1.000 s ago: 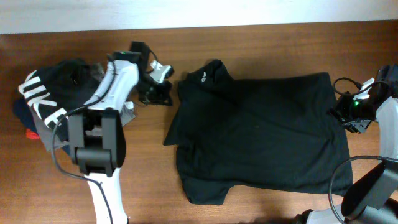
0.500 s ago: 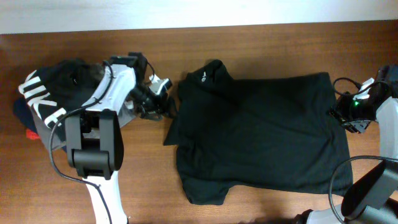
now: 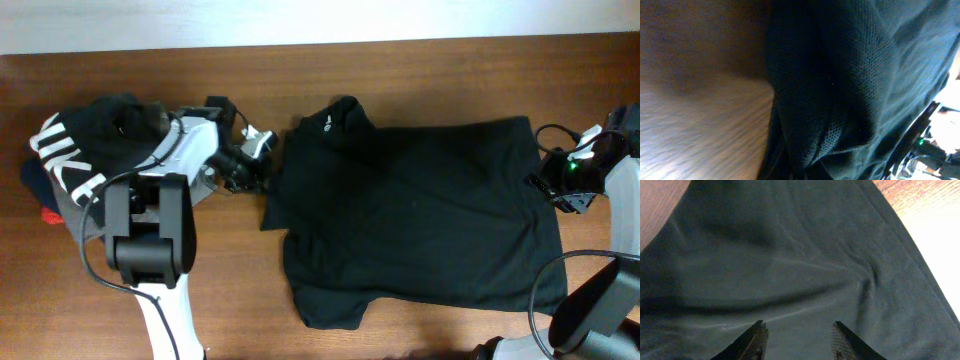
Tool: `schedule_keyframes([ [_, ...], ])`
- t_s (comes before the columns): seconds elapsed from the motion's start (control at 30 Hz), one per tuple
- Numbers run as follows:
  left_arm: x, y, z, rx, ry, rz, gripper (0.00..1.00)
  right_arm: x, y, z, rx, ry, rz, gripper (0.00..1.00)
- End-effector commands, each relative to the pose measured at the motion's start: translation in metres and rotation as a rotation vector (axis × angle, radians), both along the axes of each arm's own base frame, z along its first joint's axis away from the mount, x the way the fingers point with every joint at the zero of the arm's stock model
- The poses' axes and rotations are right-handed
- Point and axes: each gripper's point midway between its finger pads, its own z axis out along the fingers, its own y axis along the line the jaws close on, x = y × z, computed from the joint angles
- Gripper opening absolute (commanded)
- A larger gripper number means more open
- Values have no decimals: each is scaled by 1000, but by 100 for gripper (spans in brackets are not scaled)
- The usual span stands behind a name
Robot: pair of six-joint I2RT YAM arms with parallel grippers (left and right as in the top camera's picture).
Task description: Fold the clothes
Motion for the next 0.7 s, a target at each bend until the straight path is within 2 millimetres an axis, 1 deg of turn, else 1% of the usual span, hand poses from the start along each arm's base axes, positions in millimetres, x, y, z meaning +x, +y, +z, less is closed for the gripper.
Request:
schedule_keyframes([
  [0.0,37,22,47,-39,-157,64,0,2,-2,-1,-19,4,11,46],
  [0.07,55,34,59,-18,-229,86,0,2,-2,-5,-15,11,11,46],
  [0.13,66,46,62,35,-275,97,2,2,-2,-8,-10,20,11,46],
  [0.17,69,51,60,67,-287,97,5,2,-2,-11,-8,24,12,46],
  [0.23,71,60,53,138,-295,95,15,1,-2,-14,-4,32,11,46],
  [0.27,71,63,50,174,-296,91,27,1,-2,-16,-2,35,12,46],
  [0.3,71,65,49,198,-300,87,33,0,-1,-18,0,37,12,46],
  [0.33,72,67,47,229,-304,81,36,0,-1,-18,1,39,12,46],
  [0.47,72,72,43,291,-311,73,41,2,3,-19,2,42,25,46],
  [0.53,72,72,43,293,-308,74,41,1,9,-21,5,51,40,48],
  [0.6,71,73,42,294,-303,74,42,-1,13,-27,4,72,45,51],
  [0.67,68,73,42,294,-292,72,40,-6,13,-39,0,105,27,51],
])
